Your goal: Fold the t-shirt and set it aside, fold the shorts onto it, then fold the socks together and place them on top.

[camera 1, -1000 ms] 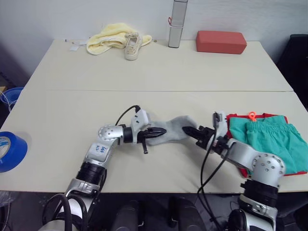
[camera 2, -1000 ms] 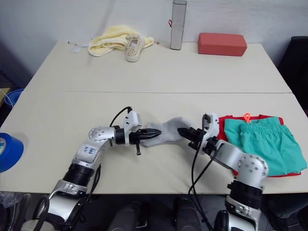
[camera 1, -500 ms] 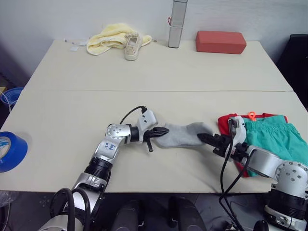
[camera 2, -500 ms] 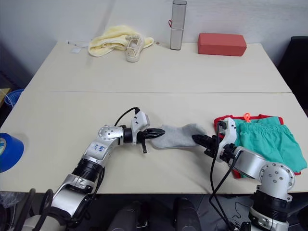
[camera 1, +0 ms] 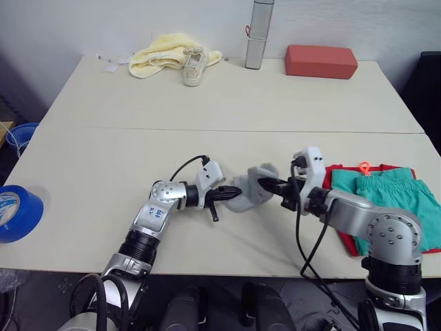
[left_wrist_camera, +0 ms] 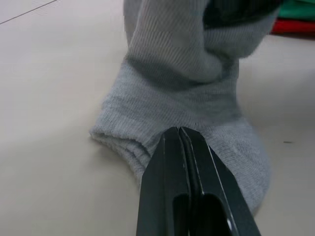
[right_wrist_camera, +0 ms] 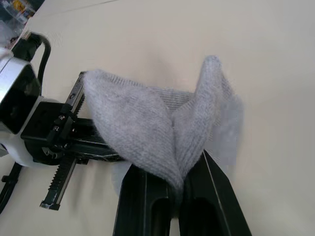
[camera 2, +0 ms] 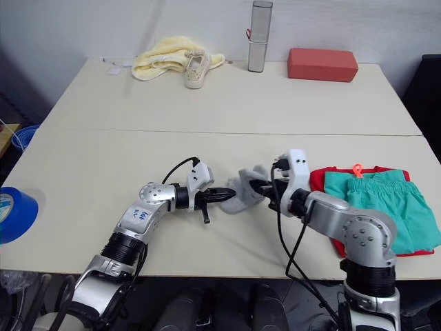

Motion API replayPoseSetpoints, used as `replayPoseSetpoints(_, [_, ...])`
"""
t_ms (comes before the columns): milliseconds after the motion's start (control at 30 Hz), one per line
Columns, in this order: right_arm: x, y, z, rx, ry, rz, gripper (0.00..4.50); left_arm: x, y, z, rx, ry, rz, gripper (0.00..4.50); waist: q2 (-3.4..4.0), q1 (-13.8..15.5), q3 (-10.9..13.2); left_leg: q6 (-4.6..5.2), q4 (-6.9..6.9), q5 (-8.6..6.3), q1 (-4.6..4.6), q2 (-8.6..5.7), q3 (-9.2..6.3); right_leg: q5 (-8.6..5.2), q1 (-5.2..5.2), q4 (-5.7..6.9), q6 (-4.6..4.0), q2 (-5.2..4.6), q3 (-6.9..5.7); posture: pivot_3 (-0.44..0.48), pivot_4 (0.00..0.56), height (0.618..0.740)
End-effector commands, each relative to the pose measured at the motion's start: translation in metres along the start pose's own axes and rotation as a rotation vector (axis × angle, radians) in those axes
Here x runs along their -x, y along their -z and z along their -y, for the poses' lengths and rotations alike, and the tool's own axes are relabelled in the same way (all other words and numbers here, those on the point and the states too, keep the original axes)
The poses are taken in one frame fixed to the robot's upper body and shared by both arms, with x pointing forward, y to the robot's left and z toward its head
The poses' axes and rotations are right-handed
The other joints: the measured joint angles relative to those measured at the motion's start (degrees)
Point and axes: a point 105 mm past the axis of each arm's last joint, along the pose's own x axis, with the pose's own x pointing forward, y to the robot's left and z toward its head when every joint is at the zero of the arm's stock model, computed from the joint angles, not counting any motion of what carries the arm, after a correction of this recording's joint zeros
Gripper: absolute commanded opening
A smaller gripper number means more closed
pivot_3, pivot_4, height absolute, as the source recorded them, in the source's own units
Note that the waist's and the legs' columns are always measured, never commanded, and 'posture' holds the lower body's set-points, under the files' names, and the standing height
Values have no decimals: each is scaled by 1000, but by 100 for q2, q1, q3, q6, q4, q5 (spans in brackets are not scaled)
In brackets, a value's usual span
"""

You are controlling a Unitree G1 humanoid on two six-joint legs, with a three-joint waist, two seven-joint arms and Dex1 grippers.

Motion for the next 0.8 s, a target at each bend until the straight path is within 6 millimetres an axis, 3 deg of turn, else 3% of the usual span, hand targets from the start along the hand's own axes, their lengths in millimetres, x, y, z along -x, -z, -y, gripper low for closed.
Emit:
replayPoseSetpoints(33, [-2,2,-9,97,19,-33,27,7,9,0,22,-23,-34,0,0,-1,0,0,0,0,0,0,0,0,0,0,0,0,0,0,150,740])
replayPoseSetpoints(500, [-26,10,-19,264,43,8,27,24,13,-8,68,-82,-51,0,0,-9,0,-3,1,1,1,1,-1,0,0,2,0,2,-2,0,150,740])
replayPoseSetpoints(600, [-27,17,-28,260,-26,-22,768,25,13,-8,72,-88,-49,0,0,-4,0,-3,1,1,1,1,-1,0,1,2,0,2,-3,0,150,740])
replayPoseSetpoints(800, [-16,15,-45,216,-280,33,2993,24,13,-9,81,-92,-45,0,-1,1,0,-1,2,1,1,0,-1,0,3,1,0,1,-4,0,150,740])
